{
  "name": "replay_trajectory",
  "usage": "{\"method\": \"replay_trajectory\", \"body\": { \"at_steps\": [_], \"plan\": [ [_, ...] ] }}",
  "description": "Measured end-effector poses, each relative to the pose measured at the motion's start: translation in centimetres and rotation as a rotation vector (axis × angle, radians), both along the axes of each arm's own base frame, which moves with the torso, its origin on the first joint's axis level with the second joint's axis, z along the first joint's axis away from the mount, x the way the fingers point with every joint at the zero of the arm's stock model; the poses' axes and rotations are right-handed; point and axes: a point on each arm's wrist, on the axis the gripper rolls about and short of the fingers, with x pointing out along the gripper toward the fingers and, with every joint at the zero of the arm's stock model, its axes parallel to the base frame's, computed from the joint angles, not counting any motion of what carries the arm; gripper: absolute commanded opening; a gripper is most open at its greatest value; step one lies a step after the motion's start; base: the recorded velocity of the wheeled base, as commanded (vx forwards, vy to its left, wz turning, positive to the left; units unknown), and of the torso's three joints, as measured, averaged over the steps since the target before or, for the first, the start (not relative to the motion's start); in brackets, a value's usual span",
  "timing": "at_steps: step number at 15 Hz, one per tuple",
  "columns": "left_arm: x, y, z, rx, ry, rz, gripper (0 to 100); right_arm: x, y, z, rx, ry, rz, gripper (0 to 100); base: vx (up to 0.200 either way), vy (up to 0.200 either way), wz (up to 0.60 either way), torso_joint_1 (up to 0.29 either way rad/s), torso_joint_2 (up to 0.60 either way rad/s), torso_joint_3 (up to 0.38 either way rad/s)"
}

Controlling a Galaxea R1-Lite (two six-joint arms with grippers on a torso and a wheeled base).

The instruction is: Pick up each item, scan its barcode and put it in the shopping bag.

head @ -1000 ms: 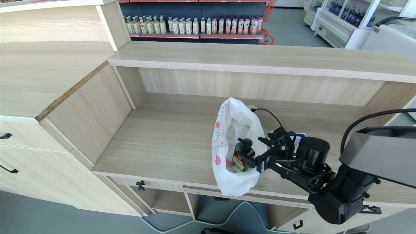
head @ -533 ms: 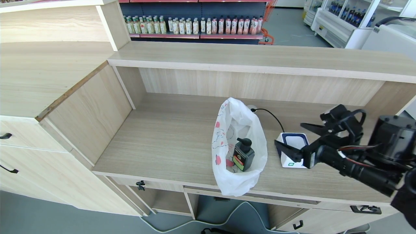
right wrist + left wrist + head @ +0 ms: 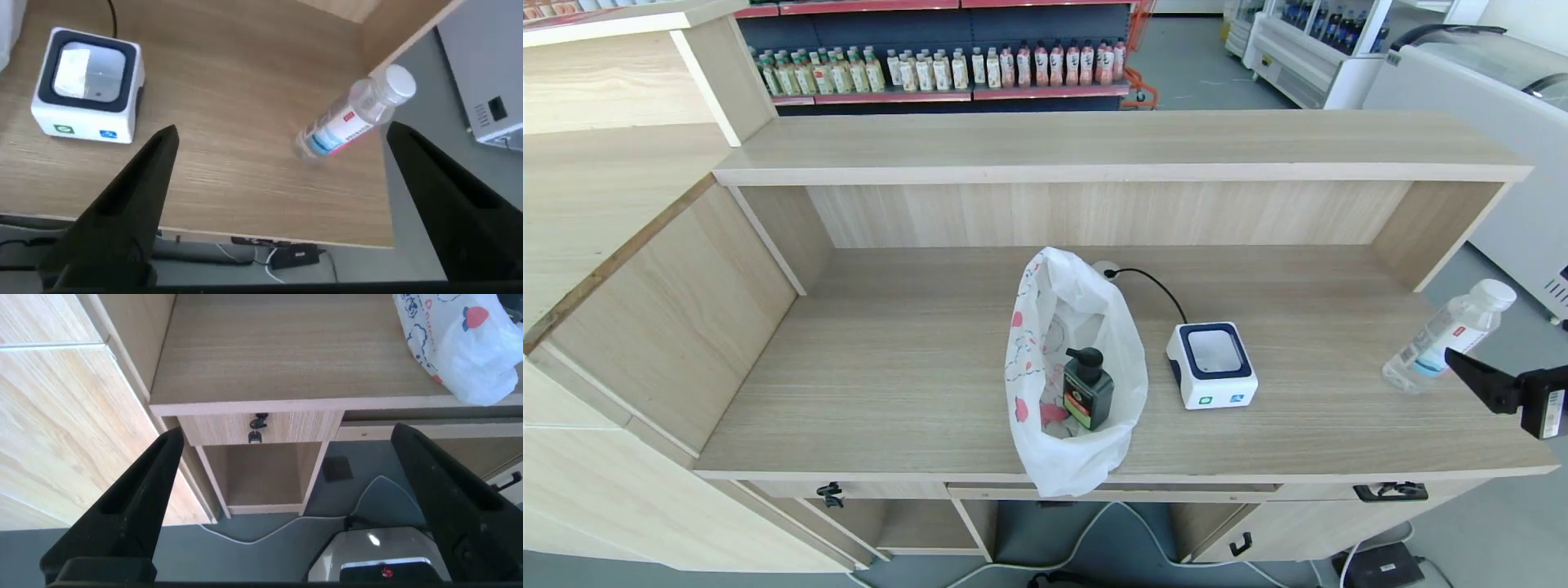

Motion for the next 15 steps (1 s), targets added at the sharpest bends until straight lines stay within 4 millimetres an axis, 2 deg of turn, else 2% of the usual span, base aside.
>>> {"method": "replay_trajectory", "body": {
  "at_steps": [5,13,15],
  "plan": [
    [0.0,0.0,0.0,0.0,0.0,0.0,100,-1.0,-0.2,-1.7,0.201,0.033,-0.047,100,0.0,0.0,0.0,0.0,0.0,0.0],
    [0.0,0.0,0.0,0.003,0.001,0.002,100,-1.3,-0.8,-2.9,0.214,0.07,-0.096,100,0.0,0.0,0.0,0.0,0.0,0.0],
    [0.0,0.0,0.0,0.0,0.001,0.001,100,-1.3,-1.0,-2.9,0.215,0.07,-0.111,100,0.0,-0.2,0.0,0.002,0.0,0.002]
  ]
}}
